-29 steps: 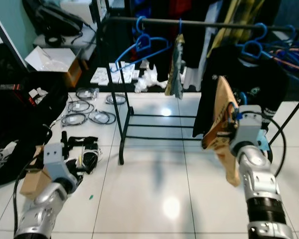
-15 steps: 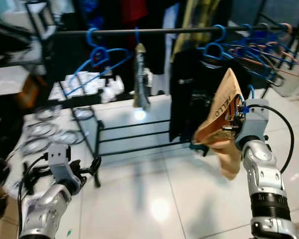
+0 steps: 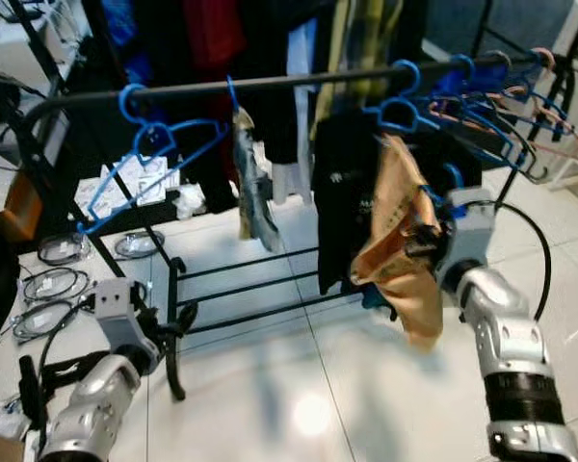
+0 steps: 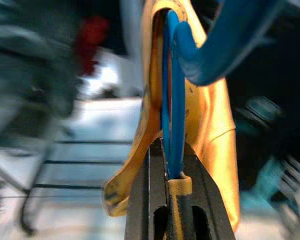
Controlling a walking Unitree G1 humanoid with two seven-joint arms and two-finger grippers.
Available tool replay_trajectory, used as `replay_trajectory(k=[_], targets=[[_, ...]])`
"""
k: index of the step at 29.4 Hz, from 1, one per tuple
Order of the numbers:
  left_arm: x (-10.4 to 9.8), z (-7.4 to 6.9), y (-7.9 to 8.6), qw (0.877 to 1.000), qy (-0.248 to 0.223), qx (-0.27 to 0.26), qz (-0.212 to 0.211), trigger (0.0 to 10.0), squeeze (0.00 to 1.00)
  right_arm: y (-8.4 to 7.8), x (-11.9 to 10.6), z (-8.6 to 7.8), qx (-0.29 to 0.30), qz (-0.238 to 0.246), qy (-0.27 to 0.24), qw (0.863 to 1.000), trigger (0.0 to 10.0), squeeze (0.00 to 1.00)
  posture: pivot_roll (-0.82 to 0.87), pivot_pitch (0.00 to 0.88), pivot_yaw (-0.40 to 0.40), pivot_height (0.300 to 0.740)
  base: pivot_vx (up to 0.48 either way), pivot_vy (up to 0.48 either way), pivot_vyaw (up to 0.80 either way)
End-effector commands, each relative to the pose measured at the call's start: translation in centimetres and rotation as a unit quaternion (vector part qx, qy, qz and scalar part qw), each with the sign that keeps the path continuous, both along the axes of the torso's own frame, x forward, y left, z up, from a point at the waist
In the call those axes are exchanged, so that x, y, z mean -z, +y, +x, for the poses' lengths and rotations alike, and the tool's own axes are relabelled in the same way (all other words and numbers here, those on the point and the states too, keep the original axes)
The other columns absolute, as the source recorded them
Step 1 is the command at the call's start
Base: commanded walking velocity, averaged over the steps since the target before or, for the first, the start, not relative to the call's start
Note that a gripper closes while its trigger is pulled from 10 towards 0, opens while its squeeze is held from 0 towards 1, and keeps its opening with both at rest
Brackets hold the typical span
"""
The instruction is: Hang hanger
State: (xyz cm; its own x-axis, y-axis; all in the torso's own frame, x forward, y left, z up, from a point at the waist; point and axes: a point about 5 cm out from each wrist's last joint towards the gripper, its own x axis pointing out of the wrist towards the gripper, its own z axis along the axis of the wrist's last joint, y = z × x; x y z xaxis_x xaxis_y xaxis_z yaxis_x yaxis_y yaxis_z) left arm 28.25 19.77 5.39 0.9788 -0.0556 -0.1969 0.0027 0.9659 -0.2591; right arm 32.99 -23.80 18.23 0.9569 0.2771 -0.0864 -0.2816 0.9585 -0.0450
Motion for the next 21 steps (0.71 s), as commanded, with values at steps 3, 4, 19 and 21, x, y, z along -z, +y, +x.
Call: replay_trajectory(k=[3,4,19,21], targets=[[0.5,-0.4,0.5,1.000,0.012,-0.005,0.013,10.0,0.00,0.8,-0.3,-0.4,-0.044,0.013,0.022,0.999,10.0,0.00,-0.08,0.138,0.016,0.740,0.381,0.000,0.00],[0.5,-0.4,0.5,1.000,0.012,-0.005,0.012,10.0,0.00,0.7,-0.6,-0.4,-0.045,0.008,0.020,0.999,10.0,0.00,-0.08,0.138,0.016,0.740,0.379,0.000,0.00],[0.6,-0.2,0.4,1.000,0.011,-0.005,0.013,10.0,0.00,0.3,-3.4,0.7,-0.020,-0.061,0.024,0.998,10.0,0.00,-0.09,0.137,0.012,0.740,0.380,0.000,0.00],[0.6,-0.2,0.4,1.000,0.011,-0.011,0.005,10.0,0.00,0.6,-3.8,0.9,-0.029,-0.066,0.021,0.997,10.0,0.00,-0.09,0.137,0.009,0.740,0.323,0.000,0.00]])
